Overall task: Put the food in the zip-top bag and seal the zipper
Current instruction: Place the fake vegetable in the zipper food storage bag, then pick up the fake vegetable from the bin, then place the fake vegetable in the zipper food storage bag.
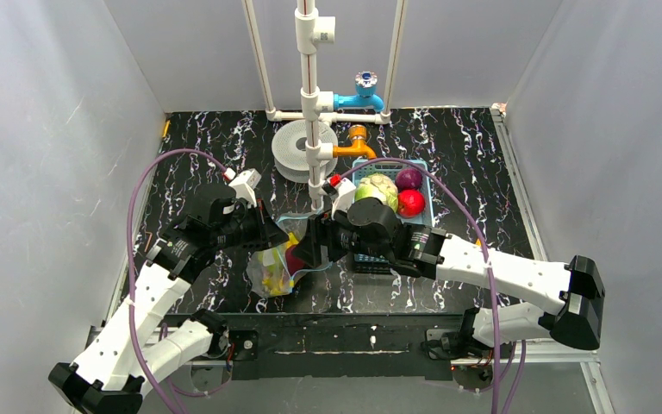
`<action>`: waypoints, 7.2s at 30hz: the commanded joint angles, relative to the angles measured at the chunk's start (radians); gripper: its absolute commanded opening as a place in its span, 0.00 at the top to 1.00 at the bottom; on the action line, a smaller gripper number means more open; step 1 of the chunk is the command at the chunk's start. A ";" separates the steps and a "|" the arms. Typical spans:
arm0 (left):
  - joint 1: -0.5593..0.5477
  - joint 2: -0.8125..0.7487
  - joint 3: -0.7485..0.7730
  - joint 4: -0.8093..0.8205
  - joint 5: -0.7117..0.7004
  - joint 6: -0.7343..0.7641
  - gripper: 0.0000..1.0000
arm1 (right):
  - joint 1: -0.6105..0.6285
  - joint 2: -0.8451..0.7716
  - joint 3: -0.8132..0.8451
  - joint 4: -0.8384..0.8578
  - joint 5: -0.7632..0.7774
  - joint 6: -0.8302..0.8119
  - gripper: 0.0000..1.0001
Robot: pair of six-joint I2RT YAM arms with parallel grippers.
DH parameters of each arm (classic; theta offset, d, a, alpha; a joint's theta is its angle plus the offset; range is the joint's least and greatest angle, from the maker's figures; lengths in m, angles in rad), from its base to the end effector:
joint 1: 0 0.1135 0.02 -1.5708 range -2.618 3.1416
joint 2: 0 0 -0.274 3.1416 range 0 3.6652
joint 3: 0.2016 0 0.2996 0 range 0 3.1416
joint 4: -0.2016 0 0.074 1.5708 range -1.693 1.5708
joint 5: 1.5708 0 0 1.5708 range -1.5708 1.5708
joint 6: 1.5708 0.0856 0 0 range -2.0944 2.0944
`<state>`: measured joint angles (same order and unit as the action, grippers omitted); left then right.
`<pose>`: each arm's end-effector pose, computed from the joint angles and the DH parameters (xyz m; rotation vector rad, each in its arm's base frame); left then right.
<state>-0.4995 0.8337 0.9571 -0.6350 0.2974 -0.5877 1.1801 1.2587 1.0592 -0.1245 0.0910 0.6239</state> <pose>0.2124 -0.1445 0.3357 0.0957 2.2050 -0.9476 0.1544 0.3543 0.3242 -0.5009 2.0002 1.1044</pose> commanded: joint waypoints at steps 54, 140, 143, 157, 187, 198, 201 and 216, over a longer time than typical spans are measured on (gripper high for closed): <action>-0.003 0.003 0.007 -0.009 0.019 0.018 1.00 | -0.693 0.114 -0.133 -0.271 0.131 0.893 0.02; -0.003 0.016 -0.026 0.012 0.028 0.009 1.00 | -0.455 -0.262 0.083 -0.383 -0.407 -0.007 0.99; -0.003 0.017 -0.025 0.015 0.031 0.007 1.00 | -0.419 -0.232 0.142 -0.365 -0.432 0.032 0.99; -0.003 0.008 -0.026 0.014 0.035 0.002 1.00 | -0.274 0.102 0.473 -0.743 -0.401 0.047 0.99; -0.002 0.011 -0.019 0.037 0.085 -0.025 1.00 | -0.098 0.379 0.802 -0.842 0.275 0.296 0.99; -0.002 0.020 -0.007 0.049 0.089 -0.038 1.00 | -0.005 0.344 0.645 -0.624 0.280 0.245 0.99; -0.002 0.023 -0.002 0.050 0.091 -0.037 1.00 | 0.011 0.378 0.653 -0.623 0.283 0.233 0.99; -0.003 0.020 -0.007 0.051 0.102 -0.047 1.00 | -0.022 0.285 0.468 -0.351 0.296 0.230 0.93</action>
<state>-0.4955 0.8570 0.9245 -0.6003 0.3451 -0.6240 1.1668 1.5919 1.5803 -0.7327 0.4077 0.8609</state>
